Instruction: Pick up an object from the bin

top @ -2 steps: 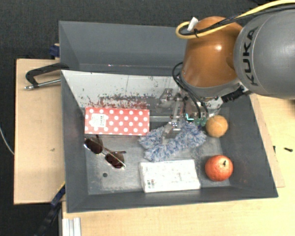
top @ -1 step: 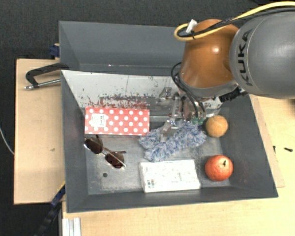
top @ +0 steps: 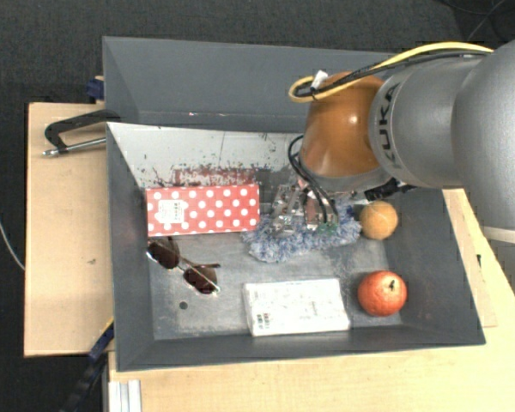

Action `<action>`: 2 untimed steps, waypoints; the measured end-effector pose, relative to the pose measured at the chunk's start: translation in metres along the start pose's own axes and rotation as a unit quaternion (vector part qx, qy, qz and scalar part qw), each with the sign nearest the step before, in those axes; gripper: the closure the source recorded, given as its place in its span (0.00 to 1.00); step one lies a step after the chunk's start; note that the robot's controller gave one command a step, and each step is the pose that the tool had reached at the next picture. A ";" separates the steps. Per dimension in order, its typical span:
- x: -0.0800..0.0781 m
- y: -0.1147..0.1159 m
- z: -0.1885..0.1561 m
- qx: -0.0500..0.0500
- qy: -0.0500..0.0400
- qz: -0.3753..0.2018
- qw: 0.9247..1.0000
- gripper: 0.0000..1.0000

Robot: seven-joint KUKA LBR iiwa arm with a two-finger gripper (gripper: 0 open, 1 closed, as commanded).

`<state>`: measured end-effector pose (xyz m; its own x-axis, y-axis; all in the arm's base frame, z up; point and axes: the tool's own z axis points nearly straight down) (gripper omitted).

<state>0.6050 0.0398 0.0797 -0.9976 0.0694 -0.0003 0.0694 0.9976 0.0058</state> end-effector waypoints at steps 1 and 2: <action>0.000 0.000 0.000 0.000 0.000 0.000 1.000 1.00; -0.003 -0.031 -0.001 -0.004 -0.007 0.019 1.000 1.00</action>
Offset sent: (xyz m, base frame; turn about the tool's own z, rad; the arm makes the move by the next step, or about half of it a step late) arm -0.0071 -0.0543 -0.0094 0.0570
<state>0.6055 0.0082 0.0803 -0.9942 0.1069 -0.0135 0.1067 0.9942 0.0147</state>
